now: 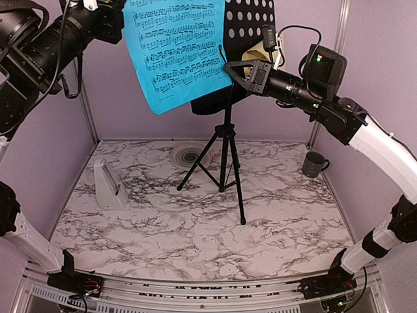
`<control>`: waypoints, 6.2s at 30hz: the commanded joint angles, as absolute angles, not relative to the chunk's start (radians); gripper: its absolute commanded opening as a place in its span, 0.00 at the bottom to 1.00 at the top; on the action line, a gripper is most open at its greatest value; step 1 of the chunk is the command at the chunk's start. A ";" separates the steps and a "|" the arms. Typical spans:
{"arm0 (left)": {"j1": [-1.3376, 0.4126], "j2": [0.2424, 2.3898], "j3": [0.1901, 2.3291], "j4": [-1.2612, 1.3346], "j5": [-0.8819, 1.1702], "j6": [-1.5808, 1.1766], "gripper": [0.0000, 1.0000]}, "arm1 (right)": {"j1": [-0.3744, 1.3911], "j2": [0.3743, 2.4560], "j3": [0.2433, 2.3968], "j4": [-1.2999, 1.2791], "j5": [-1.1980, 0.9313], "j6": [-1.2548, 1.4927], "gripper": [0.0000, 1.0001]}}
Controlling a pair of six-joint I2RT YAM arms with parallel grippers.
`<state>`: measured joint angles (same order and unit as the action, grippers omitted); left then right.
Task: Pack up the instrument practice props
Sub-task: Remove the sheet music from the music stand, then hold the music stand locking hook and the music stand, then place the sheet music at the center of the board, then adjust the music stand at the center of the board.
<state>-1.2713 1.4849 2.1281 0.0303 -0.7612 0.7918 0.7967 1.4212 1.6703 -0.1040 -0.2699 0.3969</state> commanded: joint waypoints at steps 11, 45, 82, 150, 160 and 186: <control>-1.278 1.231 1.900 0.003 -0.891 0.729 0.00 | 0.798 1.449 1.702 -0.087 -0.239 0.396 0.00; -1.211 1.156 1.681 -0.516 -0.905 0.091 0.00 | 0.797 1.300 1.570 -0.020 -0.255 0.352 0.40; -0.438 1.626 1.334 -0.518 0.163 -0.426 0.00 | 0.797 1.102 1.438 -0.075 -0.095 0.292 0.39; -0.710 1.074 1.317 -0.115 0.160 -0.312 0.96 | 0.606 1.099 1.425 -0.285 0.076 0.180 0.42; -0.847 1.130 1.367 0.057 0.225 -0.271 0.91 | 0.510 1.072 1.364 -0.304 -0.031 0.229 0.43; -0.861 1.377 1.619 0.043 0.305 -0.232 0.38 | 0.503 1.179 0.832 0.319 -0.360 0.318 0.52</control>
